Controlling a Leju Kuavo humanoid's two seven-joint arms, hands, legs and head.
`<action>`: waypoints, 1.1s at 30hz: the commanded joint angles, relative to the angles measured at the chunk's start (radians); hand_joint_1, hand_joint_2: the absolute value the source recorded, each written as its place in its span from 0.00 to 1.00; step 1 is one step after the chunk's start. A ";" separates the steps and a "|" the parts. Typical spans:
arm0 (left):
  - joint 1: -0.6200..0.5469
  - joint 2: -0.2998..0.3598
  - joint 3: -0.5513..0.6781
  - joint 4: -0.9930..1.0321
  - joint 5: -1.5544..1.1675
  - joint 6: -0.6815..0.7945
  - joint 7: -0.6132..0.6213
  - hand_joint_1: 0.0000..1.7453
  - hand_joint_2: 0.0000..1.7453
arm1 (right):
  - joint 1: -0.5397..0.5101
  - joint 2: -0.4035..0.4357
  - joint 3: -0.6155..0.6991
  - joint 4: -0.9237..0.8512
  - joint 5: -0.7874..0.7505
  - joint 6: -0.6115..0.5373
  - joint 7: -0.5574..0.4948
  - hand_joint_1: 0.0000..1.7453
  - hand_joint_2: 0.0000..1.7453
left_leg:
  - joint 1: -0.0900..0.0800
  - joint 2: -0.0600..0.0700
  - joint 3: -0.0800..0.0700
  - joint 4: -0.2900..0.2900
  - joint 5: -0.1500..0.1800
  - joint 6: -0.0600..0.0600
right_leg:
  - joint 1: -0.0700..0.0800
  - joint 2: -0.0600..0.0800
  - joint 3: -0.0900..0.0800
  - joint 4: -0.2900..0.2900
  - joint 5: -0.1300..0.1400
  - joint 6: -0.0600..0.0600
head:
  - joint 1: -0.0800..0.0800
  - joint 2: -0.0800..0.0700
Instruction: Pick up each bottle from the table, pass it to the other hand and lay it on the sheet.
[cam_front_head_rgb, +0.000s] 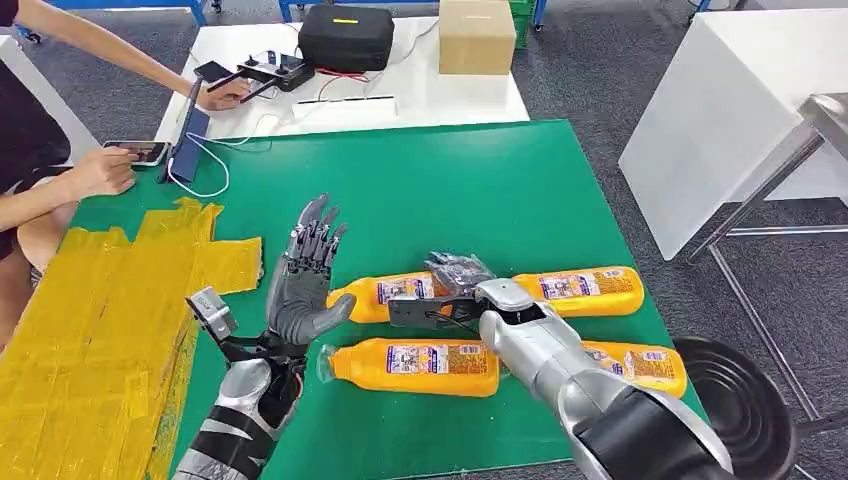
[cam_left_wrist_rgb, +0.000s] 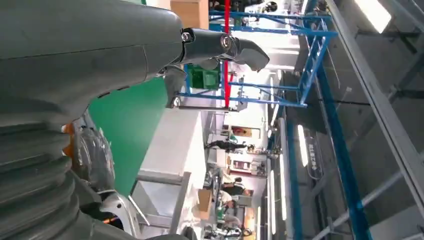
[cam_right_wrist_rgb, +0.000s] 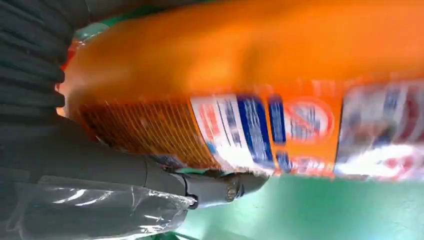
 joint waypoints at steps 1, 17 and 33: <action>-0.003 0.008 -0.064 -0.022 -0.015 -0.005 -0.004 0.00 1.00 | -0.044 -0.012 0.050 0.096 0.007 0.001 -0.001 0.93 1.00 | 0.002 -0.003 0.001 0.001 -0.001 -0.002 | 0.001 0.000 0.002 0.000 0.000 -0.001 | 0.000 0.000; 0.005 0.027 -0.072 -0.049 -0.036 0.029 0.036 0.00 1.00 | 0.037 -0.011 -0.087 -0.006 -0.059 -0.319 -0.054 1.00 1.00 | 0.003 -0.003 0.002 0.001 -0.002 -0.003 | 0.003 0.002 0.003 -0.001 -0.001 -0.002 | 0.000 0.000; 0.005 0.027 -0.072 -0.049 -0.036 0.029 0.036 0.00 1.00 | 0.037 -0.011 -0.087 -0.006 -0.059 -0.319 -0.054 1.00 1.00 | 0.001 -0.001 0.000 0.000 0.000 -0.001 | 0.001 0.001 0.001 0.000 0.000 -0.001 | 0.000 0.000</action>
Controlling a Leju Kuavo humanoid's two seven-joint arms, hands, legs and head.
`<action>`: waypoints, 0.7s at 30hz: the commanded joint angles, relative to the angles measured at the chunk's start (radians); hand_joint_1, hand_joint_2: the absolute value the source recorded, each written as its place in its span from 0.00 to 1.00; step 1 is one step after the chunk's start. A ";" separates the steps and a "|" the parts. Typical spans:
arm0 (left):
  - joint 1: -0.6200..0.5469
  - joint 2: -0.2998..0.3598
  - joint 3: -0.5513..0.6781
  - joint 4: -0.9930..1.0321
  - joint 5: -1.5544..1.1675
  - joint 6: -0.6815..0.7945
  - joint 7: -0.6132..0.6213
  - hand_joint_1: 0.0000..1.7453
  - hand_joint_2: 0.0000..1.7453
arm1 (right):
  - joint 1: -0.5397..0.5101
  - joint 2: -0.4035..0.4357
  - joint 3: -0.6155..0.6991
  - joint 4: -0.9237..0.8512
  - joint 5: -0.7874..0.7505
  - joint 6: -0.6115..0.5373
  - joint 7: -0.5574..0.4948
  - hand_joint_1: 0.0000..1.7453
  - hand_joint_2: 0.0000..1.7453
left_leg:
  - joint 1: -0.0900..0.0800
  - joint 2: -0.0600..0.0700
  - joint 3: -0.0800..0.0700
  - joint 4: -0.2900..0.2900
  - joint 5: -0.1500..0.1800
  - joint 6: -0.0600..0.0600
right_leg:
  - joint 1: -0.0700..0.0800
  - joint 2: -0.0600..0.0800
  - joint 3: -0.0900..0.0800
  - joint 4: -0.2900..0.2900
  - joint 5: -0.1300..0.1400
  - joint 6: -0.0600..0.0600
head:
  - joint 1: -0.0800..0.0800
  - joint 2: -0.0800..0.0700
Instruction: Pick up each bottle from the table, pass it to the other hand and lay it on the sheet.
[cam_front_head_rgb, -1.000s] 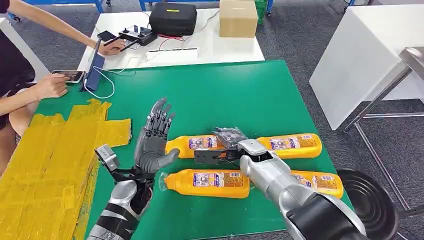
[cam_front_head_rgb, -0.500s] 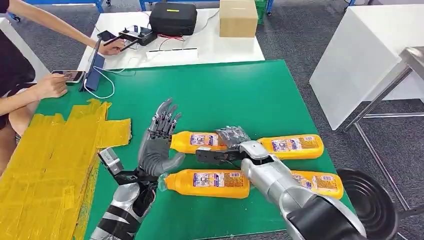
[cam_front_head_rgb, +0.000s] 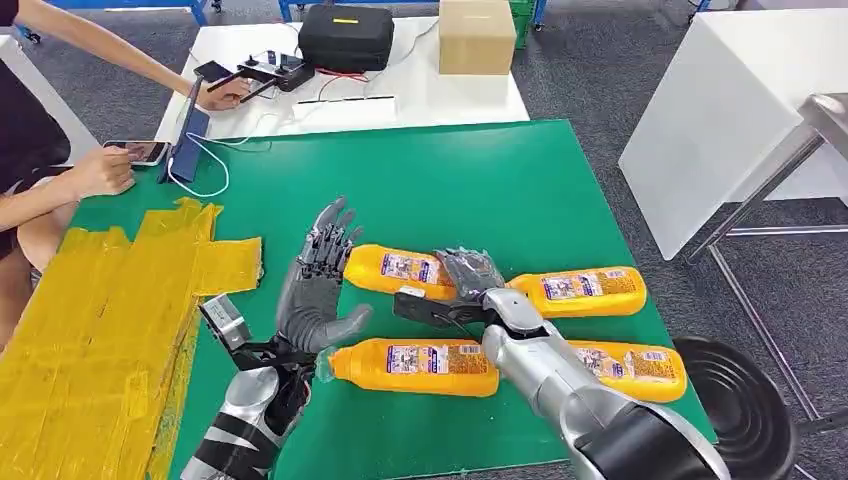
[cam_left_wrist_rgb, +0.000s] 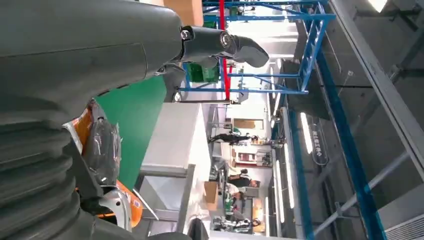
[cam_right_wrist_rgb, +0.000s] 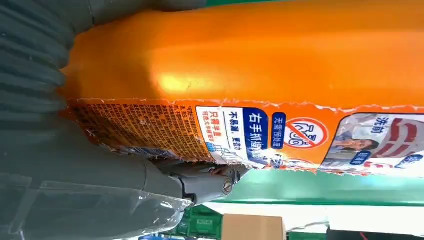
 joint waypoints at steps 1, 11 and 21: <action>-0.023 0.028 -0.020 0.021 -0.004 -0.001 0.006 0.00 1.00 | -0.026 -0.009 -0.018 0.003 -0.006 -0.002 -0.006 1.00 1.00 | 0.002 -0.002 0.001 0.001 -0.001 -0.002 | 0.001 0.002 0.001 0.000 -0.001 -0.001 | 0.000 0.000; -0.063 0.044 -0.021 0.016 -0.070 0.060 0.066 0.00 1.00 | 0.205 0.025 -0.314 -0.483 -0.124 -0.269 -0.214 1.00 1.00 | 0.002 -0.003 -0.001 0.001 -0.001 -0.002 | 0.002 0.000 0.000 0.001 -0.001 -0.001 | 0.000 0.000; -0.102 0.036 -0.050 0.021 -0.116 0.111 0.085 0.00 1.00 | 0.345 0.080 -0.362 -0.812 -0.343 -0.275 -0.334 1.00 1.00 | 0.001 -0.003 -0.001 0.001 0.000 -0.001 | 0.001 0.000 0.000 0.001 -0.001 -0.001 | 0.000 0.000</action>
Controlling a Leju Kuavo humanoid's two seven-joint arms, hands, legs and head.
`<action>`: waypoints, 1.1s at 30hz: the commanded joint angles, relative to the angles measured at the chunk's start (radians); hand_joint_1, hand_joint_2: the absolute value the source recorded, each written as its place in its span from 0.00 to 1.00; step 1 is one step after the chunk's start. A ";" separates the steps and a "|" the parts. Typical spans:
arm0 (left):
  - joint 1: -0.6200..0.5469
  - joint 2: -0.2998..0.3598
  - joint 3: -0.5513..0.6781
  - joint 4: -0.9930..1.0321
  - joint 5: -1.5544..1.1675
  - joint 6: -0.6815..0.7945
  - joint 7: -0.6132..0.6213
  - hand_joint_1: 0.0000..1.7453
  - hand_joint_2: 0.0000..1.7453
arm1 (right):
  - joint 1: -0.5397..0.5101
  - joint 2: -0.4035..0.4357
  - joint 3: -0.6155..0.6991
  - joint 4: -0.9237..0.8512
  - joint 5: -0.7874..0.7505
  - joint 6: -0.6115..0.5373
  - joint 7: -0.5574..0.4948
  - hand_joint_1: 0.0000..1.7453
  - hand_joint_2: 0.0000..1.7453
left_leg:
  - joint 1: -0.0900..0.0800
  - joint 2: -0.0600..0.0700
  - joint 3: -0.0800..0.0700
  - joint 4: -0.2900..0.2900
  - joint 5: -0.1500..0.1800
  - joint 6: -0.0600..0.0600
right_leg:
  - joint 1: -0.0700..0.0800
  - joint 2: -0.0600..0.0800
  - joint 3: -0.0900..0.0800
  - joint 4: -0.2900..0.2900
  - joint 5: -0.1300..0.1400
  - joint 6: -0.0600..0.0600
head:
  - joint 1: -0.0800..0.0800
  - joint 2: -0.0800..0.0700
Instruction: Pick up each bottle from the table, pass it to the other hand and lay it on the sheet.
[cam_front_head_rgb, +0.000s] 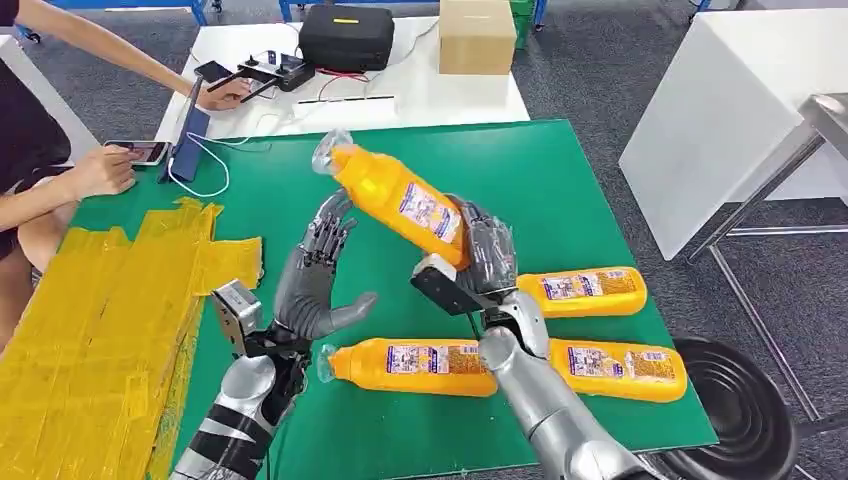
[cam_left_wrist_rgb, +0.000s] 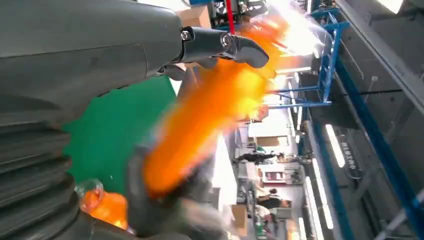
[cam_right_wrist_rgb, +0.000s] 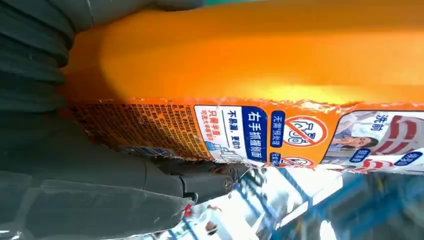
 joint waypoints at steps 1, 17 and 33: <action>-0.067 0.020 -0.048 0.042 -0.019 0.014 0.012 0.00 1.00 | 0.090 0.034 -0.073 -0.277 -0.104 0.003 -0.046 1.00 1.00 | 0.001 -0.002 -0.001 0.001 0.000 -0.001 | 0.000 0.000 0.000 0.000 0.000 -0.001 | 0.000 0.000; -0.094 0.011 -0.025 0.116 0.019 0.016 0.054 0.00 1.00 | 0.108 0.062 0.029 -0.178 -0.118 0.067 -0.063 0.99 1.00 | 0.004 -0.001 0.002 0.001 -0.001 -0.003 | 0.003 0.004 0.003 -0.001 0.000 -0.002 | 0.000 0.000; -0.120 0.012 0.025 0.137 0.195 -0.069 0.049 0.00 1.00 | 0.043 0.043 0.286 0.143 0.111 0.165 -0.078 1.00 1.00 | 0.003 -0.002 0.001 0.000 0.000 -0.002 | 0.002 0.001 0.002 -0.002 0.000 -0.001 | 0.001 0.000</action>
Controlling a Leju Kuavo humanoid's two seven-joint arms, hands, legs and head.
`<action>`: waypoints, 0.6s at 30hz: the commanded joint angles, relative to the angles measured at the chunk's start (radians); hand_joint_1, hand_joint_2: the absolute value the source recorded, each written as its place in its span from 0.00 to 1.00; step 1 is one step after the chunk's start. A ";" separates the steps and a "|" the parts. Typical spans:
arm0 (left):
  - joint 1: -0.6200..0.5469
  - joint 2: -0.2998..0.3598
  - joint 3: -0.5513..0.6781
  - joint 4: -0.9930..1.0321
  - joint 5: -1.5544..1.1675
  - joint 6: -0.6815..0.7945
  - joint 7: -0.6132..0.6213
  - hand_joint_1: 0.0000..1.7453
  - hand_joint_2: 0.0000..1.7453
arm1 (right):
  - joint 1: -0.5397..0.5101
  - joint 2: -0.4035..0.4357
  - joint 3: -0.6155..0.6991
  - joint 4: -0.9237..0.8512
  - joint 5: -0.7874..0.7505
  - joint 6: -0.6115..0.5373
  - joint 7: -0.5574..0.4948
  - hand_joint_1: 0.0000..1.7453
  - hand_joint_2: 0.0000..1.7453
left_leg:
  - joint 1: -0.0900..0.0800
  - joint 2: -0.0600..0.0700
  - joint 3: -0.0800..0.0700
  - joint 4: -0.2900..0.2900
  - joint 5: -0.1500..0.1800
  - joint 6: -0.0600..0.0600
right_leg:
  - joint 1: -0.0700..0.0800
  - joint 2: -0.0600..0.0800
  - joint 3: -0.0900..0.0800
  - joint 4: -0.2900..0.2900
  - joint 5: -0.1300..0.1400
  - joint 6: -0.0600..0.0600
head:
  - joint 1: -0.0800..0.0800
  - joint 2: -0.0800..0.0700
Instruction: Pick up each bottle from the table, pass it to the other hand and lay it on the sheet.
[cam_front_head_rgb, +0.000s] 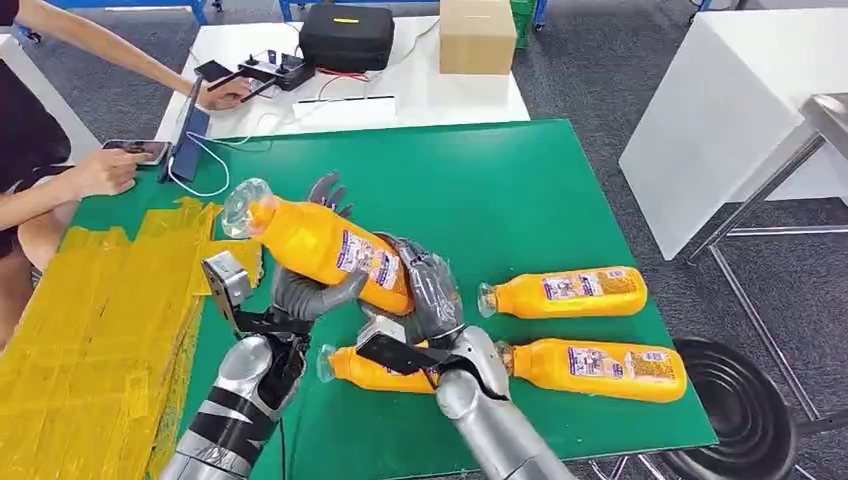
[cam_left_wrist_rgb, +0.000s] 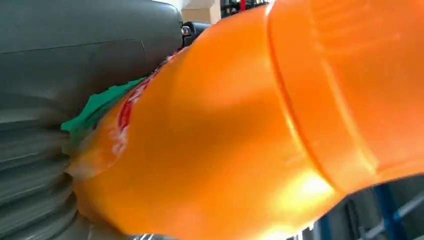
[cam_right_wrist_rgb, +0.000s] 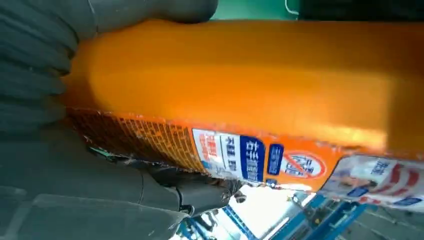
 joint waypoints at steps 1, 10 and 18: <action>-0.068 0.011 0.025 0.074 0.064 -0.045 0.001 0.00 1.00 | -0.067 -0.034 0.135 0.217 0.049 0.024 -0.001 1.00 1.00 | 0.002 0.000 0.002 0.000 -0.001 -0.001 | 0.001 0.002 0.003 -0.002 0.000 -0.001 | 0.000 0.000; -0.062 0.012 0.043 0.054 0.103 -0.058 -0.006 0.00 1.00 | -0.076 -0.028 0.140 0.262 0.064 0.004 0.002 1.00 1.00 | 0.001 -0.001 0.001 0.000 0.000 -0.001 | 0.001 0.000 0.001 -0.001 0.000 -0.001 | 0.000 0.000; -0.057 0.003 0.056 0.051 0.119 -0.039 0.000 1.00 1.00 | -0.080 -0.025 0.119 0.263 0.049 -0.023 -0.007 1.00 1.00 | 0.003 -0.003 0.001 0.001 -0.001 -0.002 | 0.003 0.000 0.003 -0.001 -0.001 -0.001 | 0.000 0.000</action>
